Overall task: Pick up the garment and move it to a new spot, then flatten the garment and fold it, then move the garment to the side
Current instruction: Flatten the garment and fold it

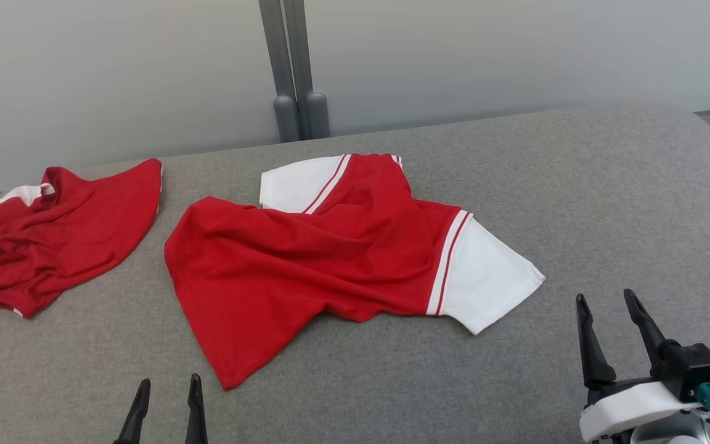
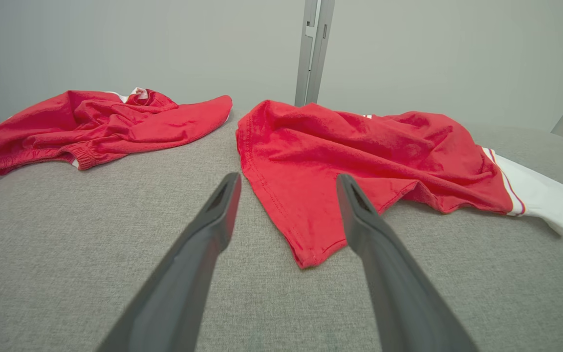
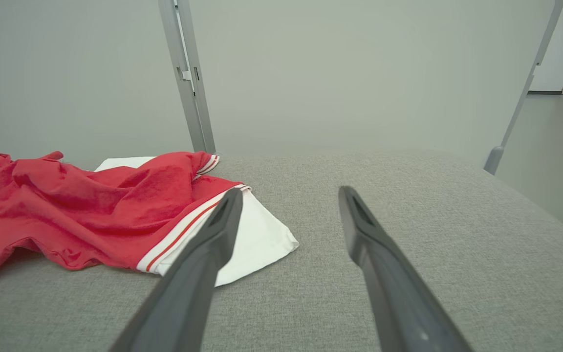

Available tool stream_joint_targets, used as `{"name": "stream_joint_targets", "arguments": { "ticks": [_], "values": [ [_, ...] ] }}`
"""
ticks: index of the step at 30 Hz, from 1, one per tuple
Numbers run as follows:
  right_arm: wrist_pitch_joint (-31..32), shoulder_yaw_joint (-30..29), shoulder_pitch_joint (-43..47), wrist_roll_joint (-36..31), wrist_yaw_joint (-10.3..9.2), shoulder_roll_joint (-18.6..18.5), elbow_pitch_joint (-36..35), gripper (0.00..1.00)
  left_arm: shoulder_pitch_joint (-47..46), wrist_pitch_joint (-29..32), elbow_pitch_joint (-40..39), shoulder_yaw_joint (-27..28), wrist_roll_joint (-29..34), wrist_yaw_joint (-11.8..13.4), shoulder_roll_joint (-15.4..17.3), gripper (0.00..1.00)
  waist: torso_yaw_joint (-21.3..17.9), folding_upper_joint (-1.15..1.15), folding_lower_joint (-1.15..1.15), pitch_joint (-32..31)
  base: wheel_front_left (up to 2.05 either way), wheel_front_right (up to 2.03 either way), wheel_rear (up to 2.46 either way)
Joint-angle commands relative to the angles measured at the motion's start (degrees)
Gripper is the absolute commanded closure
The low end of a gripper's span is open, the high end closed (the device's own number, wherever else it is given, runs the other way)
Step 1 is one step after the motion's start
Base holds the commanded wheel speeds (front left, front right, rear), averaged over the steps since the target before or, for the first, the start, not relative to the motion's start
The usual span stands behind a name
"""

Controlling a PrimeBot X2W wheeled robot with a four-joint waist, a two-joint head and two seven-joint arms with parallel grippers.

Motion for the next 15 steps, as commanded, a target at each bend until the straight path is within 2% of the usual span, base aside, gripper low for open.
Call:
{"name": "stream_joint_targets", "arguments": {
  "ticks": [1,15],
  "values": [
    [-0.17,0.21,-0.19,-0.46,-0.02,-0.18,0.21,0.00,0.04,-0.02,-0.08,0.06,-0.71,-0.08,-0.05,0.00,0.12,0.00,0.00,-0.08,0.00,0.00,0.00],
    [-0.17,1.35,0.21,-0.16,-0.02,-0.53,0.61,0.00,-0.77,-0.02,-1.12,-0.42,-1.52,0.60,-0.05,0.00,2.11,0.00,0.00,-0.42,0.00,0.00,0.00]
  ]
}}
